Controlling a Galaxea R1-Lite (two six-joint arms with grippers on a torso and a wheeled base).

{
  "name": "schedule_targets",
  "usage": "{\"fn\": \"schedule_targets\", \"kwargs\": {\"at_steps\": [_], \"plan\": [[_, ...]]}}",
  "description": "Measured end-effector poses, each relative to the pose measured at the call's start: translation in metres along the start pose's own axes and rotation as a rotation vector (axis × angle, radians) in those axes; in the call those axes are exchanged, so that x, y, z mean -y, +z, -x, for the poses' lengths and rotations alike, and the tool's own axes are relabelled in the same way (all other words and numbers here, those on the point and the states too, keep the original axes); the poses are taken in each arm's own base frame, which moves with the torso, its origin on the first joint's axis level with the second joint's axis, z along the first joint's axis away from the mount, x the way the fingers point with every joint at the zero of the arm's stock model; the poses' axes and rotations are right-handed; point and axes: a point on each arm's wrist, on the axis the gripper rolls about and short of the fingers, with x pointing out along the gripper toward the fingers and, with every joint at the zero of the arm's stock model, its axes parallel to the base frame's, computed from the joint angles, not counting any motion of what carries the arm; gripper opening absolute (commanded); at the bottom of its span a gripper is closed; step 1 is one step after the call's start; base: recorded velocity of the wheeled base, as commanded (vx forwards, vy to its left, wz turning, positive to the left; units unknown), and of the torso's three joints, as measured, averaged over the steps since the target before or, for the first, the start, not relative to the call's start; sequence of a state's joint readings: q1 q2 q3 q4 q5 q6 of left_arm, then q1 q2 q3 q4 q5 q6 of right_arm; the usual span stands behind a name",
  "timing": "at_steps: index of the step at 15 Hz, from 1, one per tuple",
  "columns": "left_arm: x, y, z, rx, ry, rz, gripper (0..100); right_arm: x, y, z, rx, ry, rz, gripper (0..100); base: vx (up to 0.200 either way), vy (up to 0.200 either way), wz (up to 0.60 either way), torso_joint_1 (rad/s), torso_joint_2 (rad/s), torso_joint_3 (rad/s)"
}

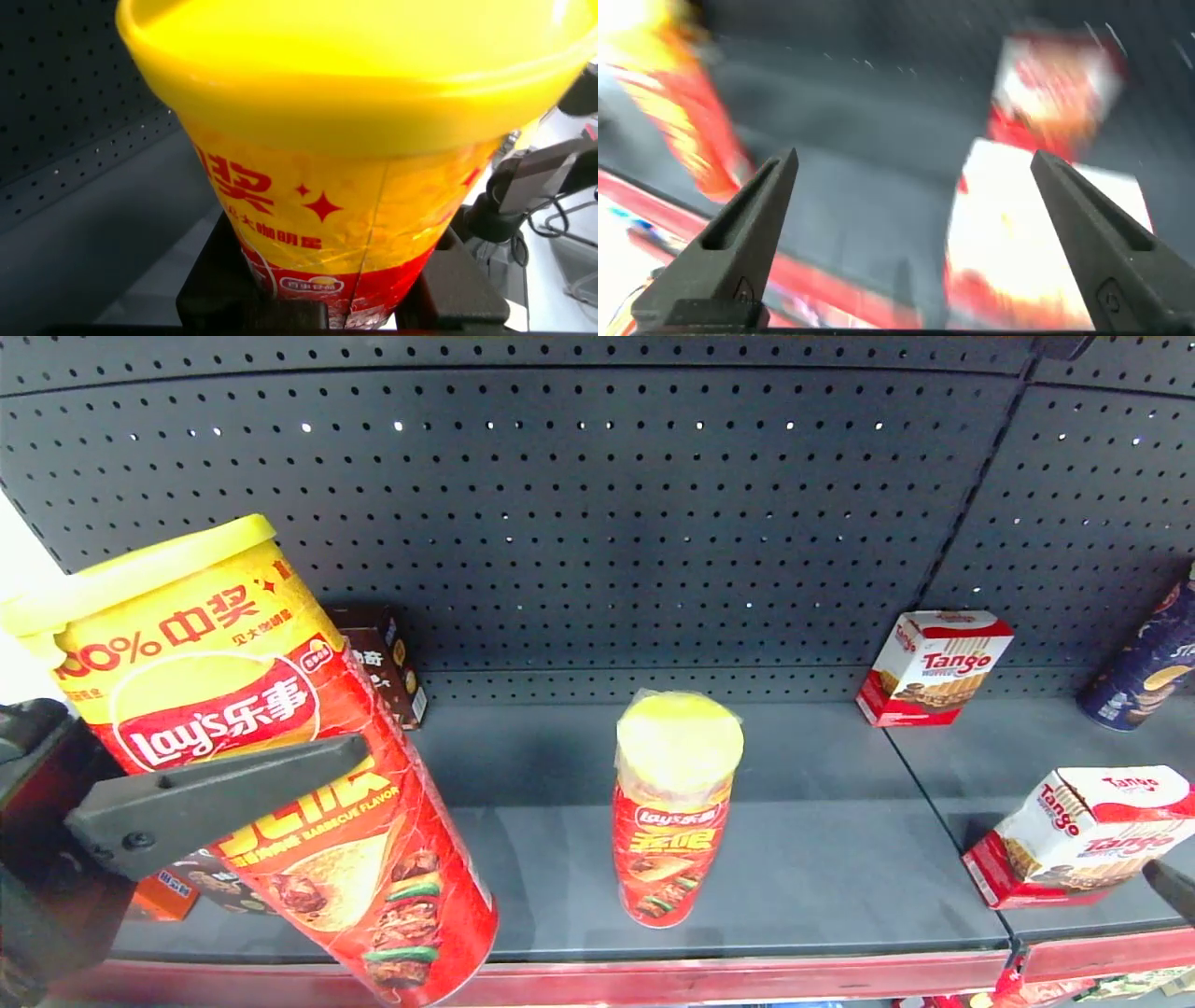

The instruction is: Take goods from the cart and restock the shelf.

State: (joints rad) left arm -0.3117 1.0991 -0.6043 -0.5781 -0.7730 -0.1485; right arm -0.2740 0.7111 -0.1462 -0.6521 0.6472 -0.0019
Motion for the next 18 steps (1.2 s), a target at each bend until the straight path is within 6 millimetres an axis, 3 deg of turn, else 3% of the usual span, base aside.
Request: {"fn": "schedule_targets", "kwargs": {"at_steps": [5, 7, 10, 11, 14, 18], "plan": [[0.0, -0.001, 0.0, -0.003, 0.001, 0.002, 0, -0.031, -0.053, 0.05, -0.116, -0.364, -0.065, 100, 0.0, 0.0, 0.0, 0.0, 0.0, 0.0], [0.0, -0.002, 0.0, -0.004, 0.0, 0.004, 0, -0.039, -0.075, 0.069, -0.179, -0.665, -0.071, 100, 0.0, 0.0, 0.0, 0.0, 0.0, 0.0], [0.001, -0.001, 0.001, -0.002, 0.0, 0.0, 0, -0.041, -0.081, 0.08, -0.092, -0.976, -0.014, 100, 0.0, 0.0, 0.0, 0.0, 0.0, 0.0], [0.001, -0.002, 0.001, -0.001, -0.001, -0.001, 0, -0.041, -0.082, 0.081, -0.074, -0.992, -0.007, 100, 0.0, 0.0, 0.0, 0.0, 0.0, 0.0], [0.003, -0.001, 0.003, 0.004, -0.005, -0.006, 0, -0.044, -0.088, 0.079, -0.077, -0.81, -0.009, 100, 0.0, 0.0, 0.0, 0.0, 0.0, 0.0], [0.007, 0.0, 0.005, 0.01, -0.015, -0.012, 0, -0.045, -0.091, 0.079, -0.083, -0.788, -0.015, 100, 0.0, 0.0, 0.0, 0.0, 0.0, 0.0]]}}
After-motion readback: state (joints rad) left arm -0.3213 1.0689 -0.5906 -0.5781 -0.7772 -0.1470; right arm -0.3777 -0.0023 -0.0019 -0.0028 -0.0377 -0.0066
